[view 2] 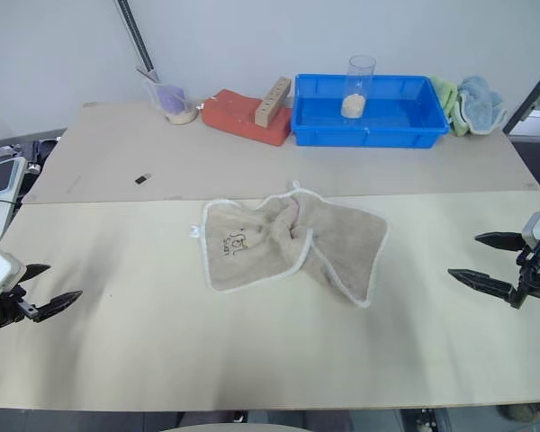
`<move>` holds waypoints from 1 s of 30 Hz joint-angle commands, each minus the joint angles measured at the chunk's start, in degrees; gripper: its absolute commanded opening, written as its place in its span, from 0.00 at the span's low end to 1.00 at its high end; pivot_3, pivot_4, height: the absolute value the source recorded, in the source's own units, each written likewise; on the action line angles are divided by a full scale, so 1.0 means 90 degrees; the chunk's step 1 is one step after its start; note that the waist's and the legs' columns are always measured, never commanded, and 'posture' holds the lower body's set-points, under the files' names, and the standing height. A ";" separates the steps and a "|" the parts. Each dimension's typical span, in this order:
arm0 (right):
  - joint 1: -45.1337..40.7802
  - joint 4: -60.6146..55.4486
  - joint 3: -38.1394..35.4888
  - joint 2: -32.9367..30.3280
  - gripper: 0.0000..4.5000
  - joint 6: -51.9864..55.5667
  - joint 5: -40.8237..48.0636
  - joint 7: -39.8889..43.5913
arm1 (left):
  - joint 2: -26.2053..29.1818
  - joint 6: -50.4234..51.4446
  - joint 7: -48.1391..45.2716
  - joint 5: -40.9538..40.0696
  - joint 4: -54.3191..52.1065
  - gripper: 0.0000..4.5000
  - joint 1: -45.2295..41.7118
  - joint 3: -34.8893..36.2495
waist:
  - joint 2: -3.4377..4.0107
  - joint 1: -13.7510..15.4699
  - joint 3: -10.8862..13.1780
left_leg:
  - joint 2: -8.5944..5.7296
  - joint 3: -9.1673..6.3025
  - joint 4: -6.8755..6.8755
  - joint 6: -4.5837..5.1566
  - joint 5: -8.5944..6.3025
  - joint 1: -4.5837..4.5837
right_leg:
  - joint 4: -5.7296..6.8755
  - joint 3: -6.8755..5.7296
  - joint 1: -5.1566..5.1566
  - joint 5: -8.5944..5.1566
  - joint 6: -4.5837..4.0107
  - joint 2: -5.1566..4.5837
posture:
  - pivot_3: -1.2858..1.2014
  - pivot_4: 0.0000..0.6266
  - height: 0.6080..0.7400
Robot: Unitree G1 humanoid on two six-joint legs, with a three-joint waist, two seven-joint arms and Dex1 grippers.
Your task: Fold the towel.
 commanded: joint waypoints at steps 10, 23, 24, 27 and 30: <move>-0.0071 -0.0036 -0.0104 0.0076 0.98 -0.0200 -0.0029 0.0009 | -0.0052 0.0077 -0.0098 -0.0287 -0.0066 1.00 -0.0201 0.0274 | 0.0001 0.0000 -0.0001 | 0.0000 0.0000 0.0000 0.0000 0.0000 0.0001 | 0.0001 0.0000 0.0000 0.0000 0.0000 0.0000 | 0.52 0.24 1.00; -0.0124 0.0010 -0.0106 0.0095 0.98 -0.0234 -0.0096 0.0039 | -0.0144 -0.0422 -0.0200 -0.0192 0.0044 1.00 -0.0185 0.0386 | 0.0002 -0.0002 -0.0002 | 0.0002 0.0002 0.0000 0.0000 0.0000 0.0002 | 0.0002 0.0000 0.0000 0.0000 0.0000 0.0002 | 0.52 0.24 1.00; -0.0140 0.0016 -0.0091 0.0098 0.98 -0.0235 -0.0097 0.0033 | -0.0153 -0.0508 -0.0250 -0.0172 0.0006 1.00 -0.0131 0.0351 | 0.0003 -0.0004 -0.0002 | 0.0003 0.0002 0.0000 0.0000 0.0000 0.0002 | 0.0002 0.0000 0.0000 0.0000 0.0000 0.0002 | 0.52 0.24 1.00; -0.0266 -0.0117 0.0007 0.0173 0.98 -0.0181 -0.0043 -0.0040 | -0.0226 -0.0747 -0.0370 -0.0042 -0.0460 1.00 -0.0084 -0.0102 | 0.0003 -0.0003 -0.0002 | 0.0002 0.0002 0.0000 0.0000 0.0000 0.0003 | 0.0002 0.0005 0.0000 0.0000 0.0000 0.0001 | 0.52 0.24 1.00; -0.0296 -0.0636 0.0038 0.0254 0.98 0.0078 0.0169 -0.0079 | -0.0302 -0.0847 -0.0394 0.0147 -0.0978 1.00 -0.0317 -0.0798 | 0.0004 0.0045 -0.0003 | 0.0000 0.0004 0.0004 0.0000 0.0000 0.0001 | 0.0002 0.0006 0.0003 0.0000 0.0000 -0.0002 | 0.52 0.24 1.00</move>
